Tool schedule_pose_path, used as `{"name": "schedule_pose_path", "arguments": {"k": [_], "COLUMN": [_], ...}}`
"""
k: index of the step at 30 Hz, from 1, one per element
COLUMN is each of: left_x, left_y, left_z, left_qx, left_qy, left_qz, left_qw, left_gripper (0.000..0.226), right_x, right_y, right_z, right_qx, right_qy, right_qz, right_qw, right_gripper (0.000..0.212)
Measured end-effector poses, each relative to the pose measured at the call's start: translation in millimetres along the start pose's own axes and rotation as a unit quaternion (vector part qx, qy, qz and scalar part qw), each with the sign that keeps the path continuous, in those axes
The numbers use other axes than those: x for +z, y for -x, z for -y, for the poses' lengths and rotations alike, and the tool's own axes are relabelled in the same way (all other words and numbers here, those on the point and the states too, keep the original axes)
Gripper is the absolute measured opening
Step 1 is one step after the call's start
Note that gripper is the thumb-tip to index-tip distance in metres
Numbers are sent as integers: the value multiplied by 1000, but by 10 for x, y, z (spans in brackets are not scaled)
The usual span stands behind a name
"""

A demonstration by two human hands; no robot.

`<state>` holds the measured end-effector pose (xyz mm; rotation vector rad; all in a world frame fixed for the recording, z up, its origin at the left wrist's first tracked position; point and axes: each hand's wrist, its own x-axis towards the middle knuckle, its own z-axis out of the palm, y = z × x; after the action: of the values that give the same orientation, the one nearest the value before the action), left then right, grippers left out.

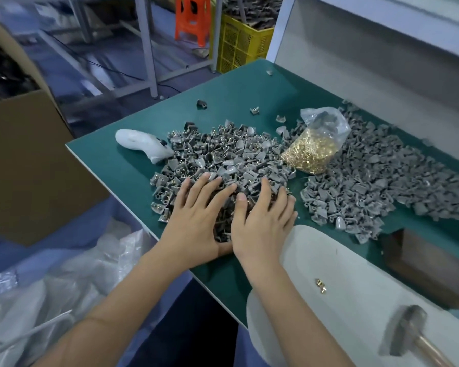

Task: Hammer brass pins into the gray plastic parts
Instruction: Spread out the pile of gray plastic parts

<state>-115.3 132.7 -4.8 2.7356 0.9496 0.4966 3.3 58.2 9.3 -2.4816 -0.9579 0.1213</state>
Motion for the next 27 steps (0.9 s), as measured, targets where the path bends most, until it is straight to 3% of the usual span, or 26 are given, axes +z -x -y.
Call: {"name": "schedule_pose_path", "arguments": {"k": [13, 19, 21, 24, 27], "left_x": [-17, -75, -95, -124, -136], "left_y": [-261, -122, 2, 199, 282], "left_z": [146, 102, 131, 172, 199], "left_qx": [6, 27, -2, -121, -222], "left_qy": [3, -18, -16, -17, 0], "left_qz": [10, -63, -84, -114, -80], "left_qw": [1000, 997, 996, 986, 972], "left_gripper": [105, 85, 83, 83, 91], "right_x": [111, 117, 116, 108, 102], "right_y": [-266, -247, -241, -220, -209], "right_z": [105, 82, 74, 96, 121], "right_qx": [-3, -14, -14, -29, -46], "right_qy": [9, -48, -65, -74, -75], "right_qz": [-25, -66, -82, -103, -112], "right_qw": [1000, 997, 994, 992, 990], "right_gripper": [62, 59, 57, 59, 59]}}
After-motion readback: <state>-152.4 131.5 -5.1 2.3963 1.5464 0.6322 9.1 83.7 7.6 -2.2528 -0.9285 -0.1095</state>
